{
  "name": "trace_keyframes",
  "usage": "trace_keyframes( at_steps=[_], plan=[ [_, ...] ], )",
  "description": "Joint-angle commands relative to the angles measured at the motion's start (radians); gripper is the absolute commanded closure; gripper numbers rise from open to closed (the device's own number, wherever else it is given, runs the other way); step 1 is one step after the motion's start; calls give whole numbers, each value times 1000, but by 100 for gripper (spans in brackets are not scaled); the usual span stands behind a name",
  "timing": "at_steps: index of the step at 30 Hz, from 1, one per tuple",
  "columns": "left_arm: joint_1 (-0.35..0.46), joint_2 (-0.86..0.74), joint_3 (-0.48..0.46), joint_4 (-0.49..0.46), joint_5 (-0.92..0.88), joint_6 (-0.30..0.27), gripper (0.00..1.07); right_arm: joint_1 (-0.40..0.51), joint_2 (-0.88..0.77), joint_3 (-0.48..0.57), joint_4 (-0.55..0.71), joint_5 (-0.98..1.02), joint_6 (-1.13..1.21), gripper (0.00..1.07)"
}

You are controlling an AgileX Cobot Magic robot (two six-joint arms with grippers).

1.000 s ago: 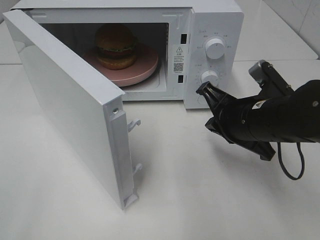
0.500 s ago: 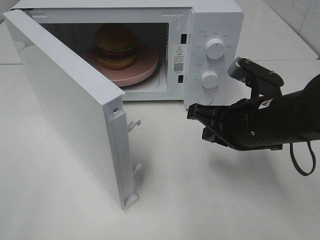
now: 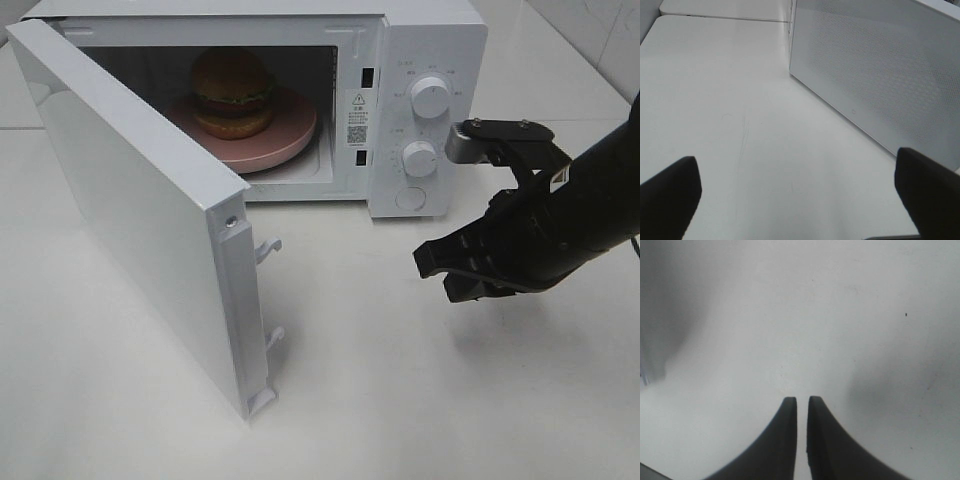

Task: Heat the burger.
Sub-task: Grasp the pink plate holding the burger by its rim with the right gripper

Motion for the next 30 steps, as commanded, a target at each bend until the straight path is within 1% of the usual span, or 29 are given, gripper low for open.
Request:
trace_keyframes(
  at_steps=[1,2,4,7,8,9,10,11,12,13,14,15,16,18,19,20,21,22,23,24,25,26,27,29,30],
  plan=[
    [3,-4,3,-8,1,1,7,-4,-9,-55,-81,118,-47,97],
    [3,-4,3,-8,1,1,7,-4,-9,-55,-81,118,-47,97],
    [3,-4,3,-8,1,1,7,-4,-9,-94,-100,186,-125,96],
    [3,-4,3,-8,1,1,7,-4,-9,-118,-103,234,-186,96],
    [3,-4,3,-8,1,1,7,-4,-9,-130,-105,255,-228,96],
    [3,-4,3,-8,1,1,7,-4,-9,-150,-107,307,-325,96],
    [3,-4,3,-8,1,1,7,-4,-9,-150,-107,307,-325,96],
    [3,-4,3,-8,1,1,7,-4,-9,-167,-107,341,-420,96],
    [3,-4,3,-8,1,1,7,-4,-9,-172,-107,354,-461,96],
    [3,-4,3,-8,1,1,7,-4,-9,-172,-107,354,-461,96],
    [3,-4,3,-8,1,1,7,-4,-9,-184,-107,365,-559,96],
    [3,-4,3,-8,1,1,7,-4,-9,-187,-109,365,-606,96],
    [3,-4,3,-8,1,1,7,-4,-9,-187,-109,365,-606,96],
    [3,-4,3,-8,1,1,7,-4,-9,-196,-110,362,-738,96],
    [3,-4,3,-8,1,1,7,-4,-9,-196,-110,362,-738,96],
    [3,-4,3,-8,1,1,7,-4,-9,-199,-114,360,-833,95],
    [3,-4,3,-8,1,1,7,-4,-9,-199,-114,360,-833,95],
    [3,-4,3,-8,1,1,7,-4,-9,-199,-121,355,-950,95],
    [3,-4,3,-8,1,1,7,-4,-9,-199,-131,354,-1007,95],
    [3,-4,3,-8,1,1,7,-4,-9,-199,-131,354,-1007,95],
    [3,-4,3,-8,1,1,7,-4,-9,-199,-137,354,-1102,94],
    [3,-4,3,-8,1,1,7,-4,-9,-199,-139,354,-1147,94],
    [3,-4,3,-8,1,1,7,-4,-9,-199,-139,354,-1147,94],
    [3,-4,3,-8,1,1,7,-4,-9,-199,-155,350,-1258,93],
    [3,-4,3,-8,1,1,7,-4,-9,-199,-155,350,-1258,93]
  ],
)
